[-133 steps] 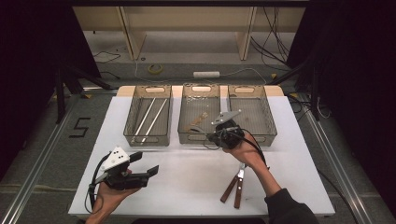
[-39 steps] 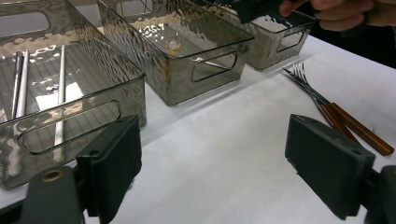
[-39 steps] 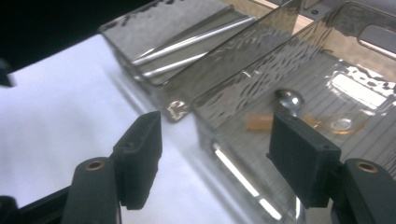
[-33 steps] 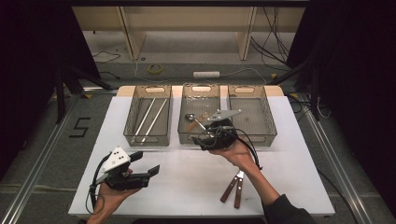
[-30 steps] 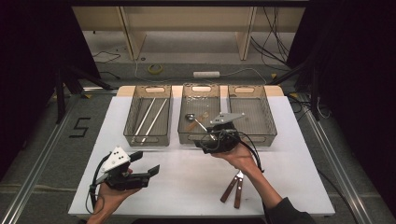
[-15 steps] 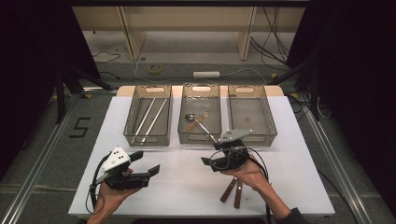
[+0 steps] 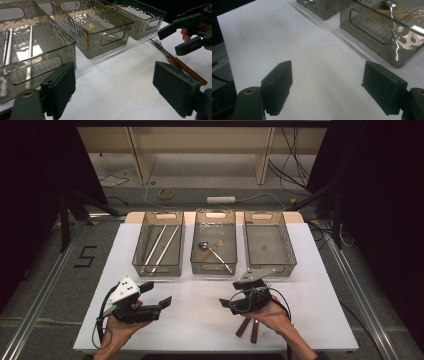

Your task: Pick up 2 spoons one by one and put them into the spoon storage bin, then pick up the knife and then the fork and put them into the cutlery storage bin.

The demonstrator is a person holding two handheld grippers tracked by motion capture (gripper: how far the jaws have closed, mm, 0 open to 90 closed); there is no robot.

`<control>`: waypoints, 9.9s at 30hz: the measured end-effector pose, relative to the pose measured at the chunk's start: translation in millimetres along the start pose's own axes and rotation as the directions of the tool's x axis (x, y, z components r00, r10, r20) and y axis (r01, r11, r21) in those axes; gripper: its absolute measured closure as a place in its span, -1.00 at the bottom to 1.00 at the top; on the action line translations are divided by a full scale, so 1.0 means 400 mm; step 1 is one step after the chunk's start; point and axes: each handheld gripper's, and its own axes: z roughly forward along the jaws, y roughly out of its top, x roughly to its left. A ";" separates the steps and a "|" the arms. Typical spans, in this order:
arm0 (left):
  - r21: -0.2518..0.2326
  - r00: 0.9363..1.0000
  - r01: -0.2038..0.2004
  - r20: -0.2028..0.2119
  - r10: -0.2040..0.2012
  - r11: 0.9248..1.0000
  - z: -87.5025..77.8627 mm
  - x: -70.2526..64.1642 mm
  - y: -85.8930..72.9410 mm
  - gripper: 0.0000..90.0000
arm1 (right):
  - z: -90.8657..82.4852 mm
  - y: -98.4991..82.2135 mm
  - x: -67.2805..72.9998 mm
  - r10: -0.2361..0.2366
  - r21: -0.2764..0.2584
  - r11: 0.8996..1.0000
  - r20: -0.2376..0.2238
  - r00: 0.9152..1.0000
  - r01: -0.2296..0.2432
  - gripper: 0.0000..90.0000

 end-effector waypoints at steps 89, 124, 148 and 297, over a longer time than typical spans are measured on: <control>0.008 1.000 -0.014 -0.007 0.014 1.000 0.000 -0.004 -0.002 -0.60 | -0.089 -0.185 -0.042 -0.049 0.410 0.912 0.037 0.998 0.029 1.00; 0.013 1.000 -0.012 -0.008 0.013 1.000 0.004 -0.005 -0.004 -0.60 | -0.109 -0.094 -0.141 -0.160 0.470 0.876 0.071 0.985 0.109 -0.11; 0.013 1.000 -0.012 -0.011 0.012 1.000 0.003 -0.005 -0.004 -0.60 | -0.047 -0.101 -0.156 -0.218 0.573 0.801 0.008 0.976 0.174 0.47; -0.005 1.000 -0.003 -0.020 0.003 1.000 -0.003 -0.001 -0.006 -0.61 | -0.033 0.136 -0.448 0.351 0.085 0.911 0.353 0.867 -0.404 0.71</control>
